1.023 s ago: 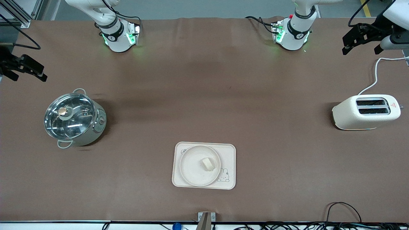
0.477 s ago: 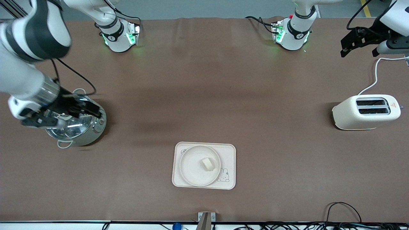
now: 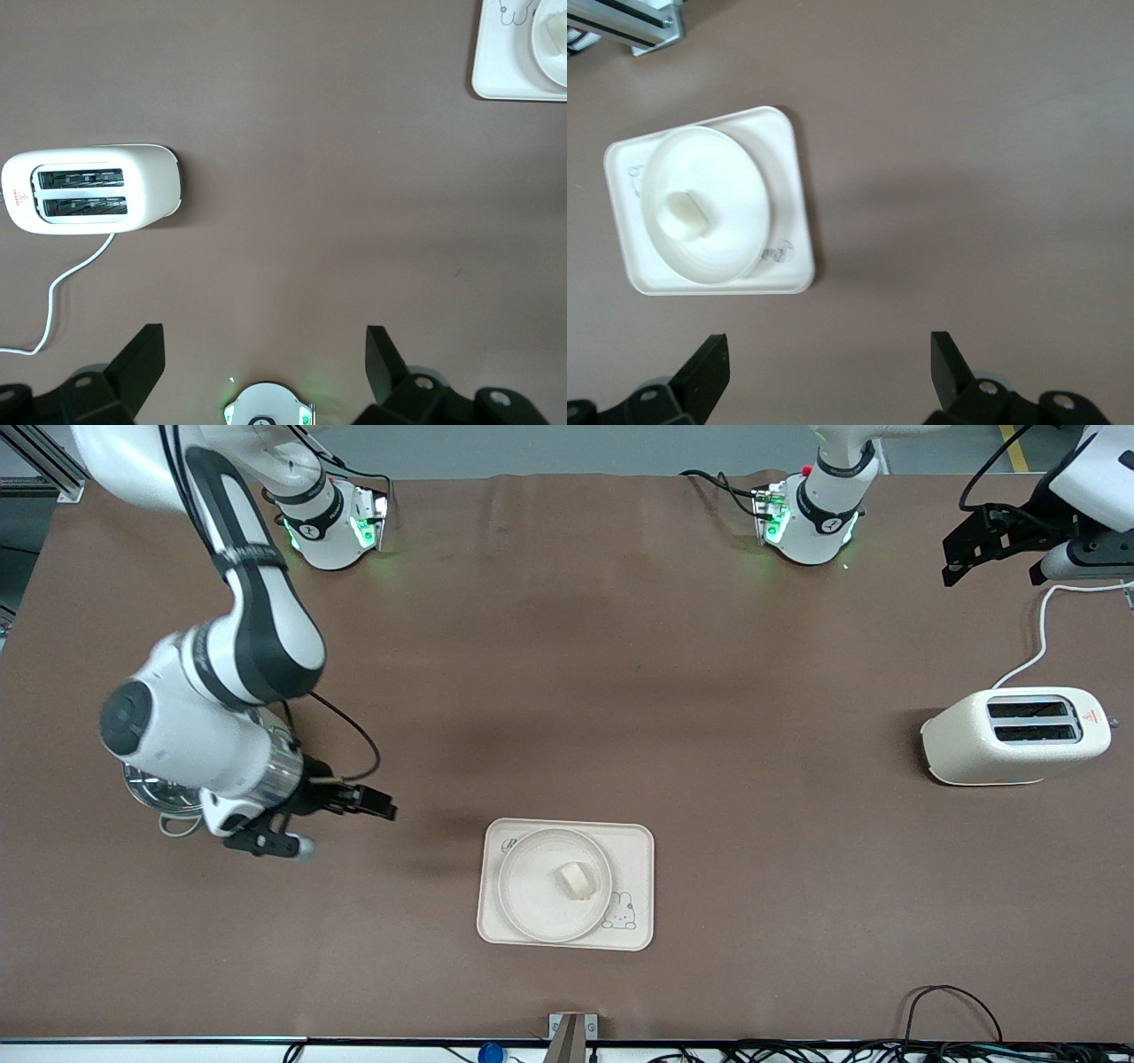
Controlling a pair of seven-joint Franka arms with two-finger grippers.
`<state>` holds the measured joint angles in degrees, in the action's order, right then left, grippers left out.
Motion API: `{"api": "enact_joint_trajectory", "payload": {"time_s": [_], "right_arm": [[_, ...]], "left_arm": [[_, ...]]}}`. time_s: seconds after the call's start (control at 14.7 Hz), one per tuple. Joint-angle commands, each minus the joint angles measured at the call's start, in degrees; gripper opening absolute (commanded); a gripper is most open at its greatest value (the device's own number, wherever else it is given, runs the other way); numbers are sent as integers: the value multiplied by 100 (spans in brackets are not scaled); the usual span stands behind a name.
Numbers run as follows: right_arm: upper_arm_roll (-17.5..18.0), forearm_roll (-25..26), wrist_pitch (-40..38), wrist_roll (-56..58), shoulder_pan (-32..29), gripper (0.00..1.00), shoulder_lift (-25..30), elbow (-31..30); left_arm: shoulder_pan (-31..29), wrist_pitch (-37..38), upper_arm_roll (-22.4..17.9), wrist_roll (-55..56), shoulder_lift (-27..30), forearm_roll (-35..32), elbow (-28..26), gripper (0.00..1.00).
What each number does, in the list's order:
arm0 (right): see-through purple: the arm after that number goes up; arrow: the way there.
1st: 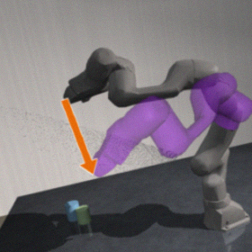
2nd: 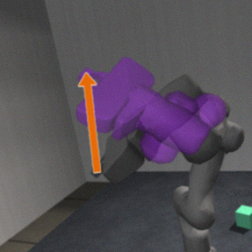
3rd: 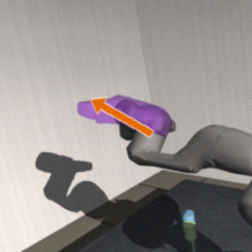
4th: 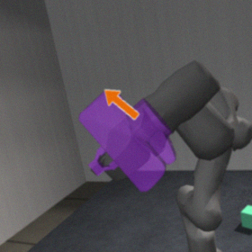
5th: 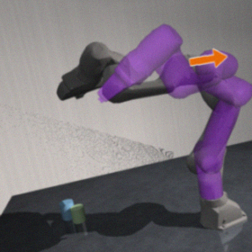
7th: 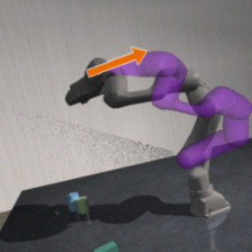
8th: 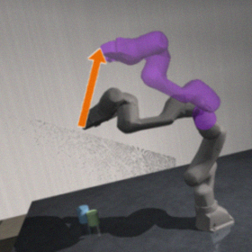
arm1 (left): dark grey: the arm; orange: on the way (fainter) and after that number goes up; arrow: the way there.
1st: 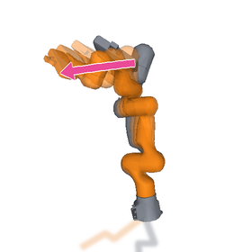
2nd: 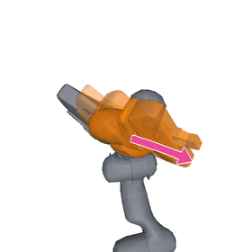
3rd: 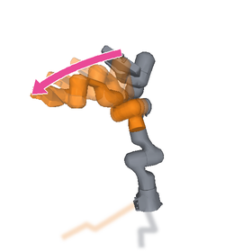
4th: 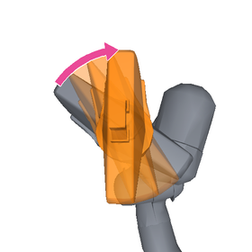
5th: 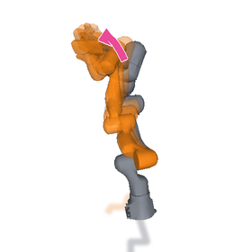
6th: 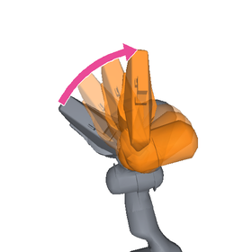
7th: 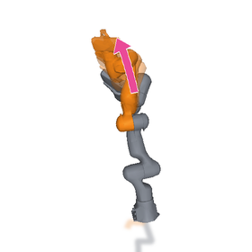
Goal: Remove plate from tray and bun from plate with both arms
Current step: 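Move the right gripper past the steel pot toward the white plate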
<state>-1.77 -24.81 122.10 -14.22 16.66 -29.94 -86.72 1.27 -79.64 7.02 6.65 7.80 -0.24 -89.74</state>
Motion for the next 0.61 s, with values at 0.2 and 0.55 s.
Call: {"api": "enact_joint_trajectory", "payload": {"time_s": [0.2,0.55], "right_arm": [[-43,-261,1164,-458,531,95,-1917,1577],[-34,-270,1272,-810,742,82,-2692,2264]], "left_arm": [[-21,98,1,-102,-6,41,53,100],[-30,125,1,-111,-6,41,62,100]]}}
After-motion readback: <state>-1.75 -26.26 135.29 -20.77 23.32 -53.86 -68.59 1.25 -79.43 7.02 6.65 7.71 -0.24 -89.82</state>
